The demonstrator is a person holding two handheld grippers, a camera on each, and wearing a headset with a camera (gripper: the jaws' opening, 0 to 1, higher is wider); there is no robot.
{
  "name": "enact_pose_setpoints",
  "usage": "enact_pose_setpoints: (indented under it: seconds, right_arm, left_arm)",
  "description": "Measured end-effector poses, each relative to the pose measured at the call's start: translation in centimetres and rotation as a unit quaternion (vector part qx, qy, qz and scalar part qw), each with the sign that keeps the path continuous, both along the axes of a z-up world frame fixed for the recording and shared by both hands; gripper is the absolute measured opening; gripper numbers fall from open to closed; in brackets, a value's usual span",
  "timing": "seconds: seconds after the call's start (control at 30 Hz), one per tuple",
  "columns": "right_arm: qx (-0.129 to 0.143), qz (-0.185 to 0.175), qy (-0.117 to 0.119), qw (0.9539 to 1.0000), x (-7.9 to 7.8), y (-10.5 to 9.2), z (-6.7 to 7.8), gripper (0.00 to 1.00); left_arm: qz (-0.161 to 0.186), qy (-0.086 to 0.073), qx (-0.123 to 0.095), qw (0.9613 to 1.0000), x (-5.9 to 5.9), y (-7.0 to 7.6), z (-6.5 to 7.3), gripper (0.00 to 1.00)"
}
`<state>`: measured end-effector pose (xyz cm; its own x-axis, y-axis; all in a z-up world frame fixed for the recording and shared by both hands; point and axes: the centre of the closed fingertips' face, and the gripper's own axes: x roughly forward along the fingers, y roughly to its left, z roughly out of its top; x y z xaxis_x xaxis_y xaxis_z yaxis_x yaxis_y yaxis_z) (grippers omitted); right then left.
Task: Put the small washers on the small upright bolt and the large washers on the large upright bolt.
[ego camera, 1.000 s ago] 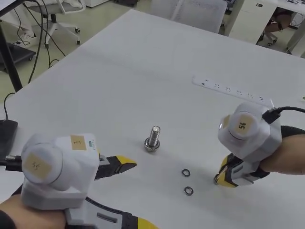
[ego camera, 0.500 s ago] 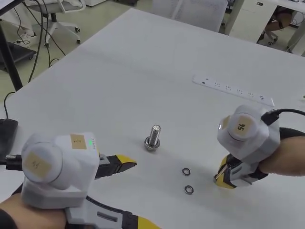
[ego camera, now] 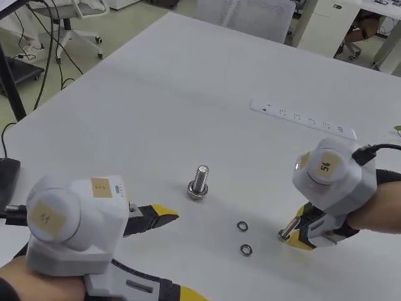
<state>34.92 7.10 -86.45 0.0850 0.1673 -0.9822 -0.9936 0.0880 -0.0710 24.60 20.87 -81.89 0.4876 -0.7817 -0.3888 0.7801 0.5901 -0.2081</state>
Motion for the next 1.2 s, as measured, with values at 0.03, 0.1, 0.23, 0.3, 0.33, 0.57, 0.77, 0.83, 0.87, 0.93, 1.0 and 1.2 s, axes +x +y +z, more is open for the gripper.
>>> enact_pose_setpoints:
  seconds: [0.03, 0.1, 0.23, 0.3, 0.33, 0.57, 0.77, 0.83, 0.87, 0.93, 1.0, 1.2]
  right_arm:
    - [-0.001, -0.002, 0.001, 1.0000, -0.1, -0.1, 0.0, 0.19]
    - [-0.001, -0.003, 0.000, 1.0000, -0.2, -0.3, 0.0, 0.19]
    - [-0.002, -0.006, 0.001, 1.0000, -0.6, -0.7, 0.0, 0.19]
    - [-0.001, -0.007, 0.002, 1.0000, -0.9, -0.8, 0.1, 0.19]
    - [0.000, -0.007, 0.002, 1.0000, -1.0, -0.8, 0.1, 0.19]
    - [0.001, -0.008, 0.004, 1.0000, -2.1, -0.7, 0.2, 0.19]
    - [0.004, -0.003, 0.011, 0.9999, -3.6, -0.1, 0.1, 0.19]
    - [0.006, -0.001, 0.014, 0.9999, -4.0, 0.3, 0.1, 0.19]
    - [0.006, 0.001, 0.015, 0.9999, -4.2, 0.4, 0.1, 0.19]
    - [0.008, 0.004, 0.017, 0.9998, -4.7, 0.8, 0.1, 0.19]
    - [0.009, 0.006, 0.019, 0.9998, -5.0, 1.1, 0.0, 0.19]
    - [0.011, 0.023, 0.025, 0.9994, -5.9, 2.4, 0.0, 0.19]
  left_arm:
    - [0.000, 0.000, 0.000, 1.0000, 0.0, 0.0, 0.0, 0.81]
    - [-0.001, 0.000, 0.000, 1.0000, 0.0, 0.0, 0.0, 0.81]
    - [-0.003, -0.001, 0.000, 1.0000, 0.0, -0.1, 0.1, 0.81]
    - [-0.004, -0.001, 0.000, 1.0000, 0.0, -0.2, 0.1, 0.81]
    - [-0.004, -0.002, 0.000, 1.0000, 0.0, -0.2, 0.1, 0.81]
    - [-0.006, -0.004, -0.002, 1.0000, 0.0, -0.2, 0.3, 0.81]
    - [-0.007, -0.008, -0.004, 0.9999, 0.1, -0.2, 0.6, 0.81]
    - [-0.007, -0.008, -0.005, 0.9999, 0.1, -0.2, 0.7, 0.81]
    - [-0.008, -0.009, -0.005, 0.9999, 0.1, -0.3, 0.7, 0.81]
    - [-0.009, -0.011, -0.005, 0.9999, 0.1, -0.3, 0.8, 0.81]
    - [-0.008, -0.012, -0.005, 0.9999, 0.2, -0.3, 0.9, 0.81]
    - [-0.007, -0.016, -0.007, 0.9998, 0.3, -0.2, 1.1, 0.81]
